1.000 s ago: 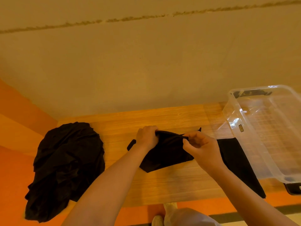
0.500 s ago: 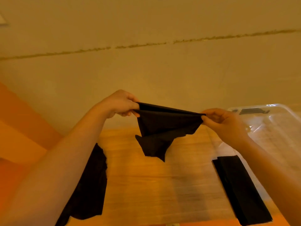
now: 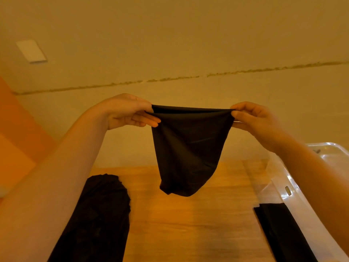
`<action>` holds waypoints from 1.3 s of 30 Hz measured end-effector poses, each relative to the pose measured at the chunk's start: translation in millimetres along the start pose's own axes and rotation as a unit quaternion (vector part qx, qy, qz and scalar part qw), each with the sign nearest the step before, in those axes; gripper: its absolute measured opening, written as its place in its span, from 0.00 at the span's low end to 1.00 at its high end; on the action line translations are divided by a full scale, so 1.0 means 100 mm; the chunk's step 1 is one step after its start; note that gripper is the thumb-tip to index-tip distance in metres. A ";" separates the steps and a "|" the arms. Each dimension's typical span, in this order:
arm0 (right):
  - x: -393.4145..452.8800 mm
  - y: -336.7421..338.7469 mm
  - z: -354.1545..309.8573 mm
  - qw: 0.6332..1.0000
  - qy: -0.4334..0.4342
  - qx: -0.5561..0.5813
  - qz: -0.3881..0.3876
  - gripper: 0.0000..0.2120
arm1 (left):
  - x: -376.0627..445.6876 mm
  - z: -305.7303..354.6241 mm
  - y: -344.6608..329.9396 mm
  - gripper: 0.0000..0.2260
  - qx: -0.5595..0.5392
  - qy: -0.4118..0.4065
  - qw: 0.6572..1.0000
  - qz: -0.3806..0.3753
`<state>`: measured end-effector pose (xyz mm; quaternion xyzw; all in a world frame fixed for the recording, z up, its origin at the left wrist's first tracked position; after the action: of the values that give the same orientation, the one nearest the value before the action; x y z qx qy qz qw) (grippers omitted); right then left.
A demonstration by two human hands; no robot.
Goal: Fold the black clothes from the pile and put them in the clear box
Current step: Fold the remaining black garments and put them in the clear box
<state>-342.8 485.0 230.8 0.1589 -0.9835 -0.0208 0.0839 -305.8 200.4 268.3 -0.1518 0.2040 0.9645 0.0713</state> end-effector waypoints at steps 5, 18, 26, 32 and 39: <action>0.04 -0.11 0.25 0.997 -0.051 0.044 0.027 0.11 | -0.04 -0.05 -0.12 0.21 -0.019 -0.018 0.998 -0.060; 0.01 -0.38 0.20 0.997 0.009 -0.072 0.004 0.04 | 0.04 -0.28 -0.08 0.22 -0.113 -0.039 0.993 0.010; 0.00 -0.25 0.18 0.993 0.002 -0.109 -0.050 0.05 | 0.02 -0.36 0.19 0.12 -0.032 -0.055 0.991 0.115; 0.07 -0.10 0.13 0.980 -0.028 -0.191 -0.046 0.05 | 0.04 -0.40 0.24 0.07 0.027 -0.057 0.988 0.138; 0.38 0.02 0.18 0.948 -0.096 -0.283 -0.104 0.05 | 0.25 -0.39 0.16 0.04 0.048 -0.060 0.993 0.087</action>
<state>-381.9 474.8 218.9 0.2270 -0.9185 -0.3225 0.0276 -322.0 171.6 232.0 -0.0721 0.2582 0.9634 0.0062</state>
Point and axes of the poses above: each hand's wrist, its own x-axis towards the middle knuckle, its own y-axis out of the back of the hand, z = x × y, the point moved 9 cm from there along x, towards the middle knuckle, and after that the axes turned 5 degrees about -z, right-handed, at the moved point
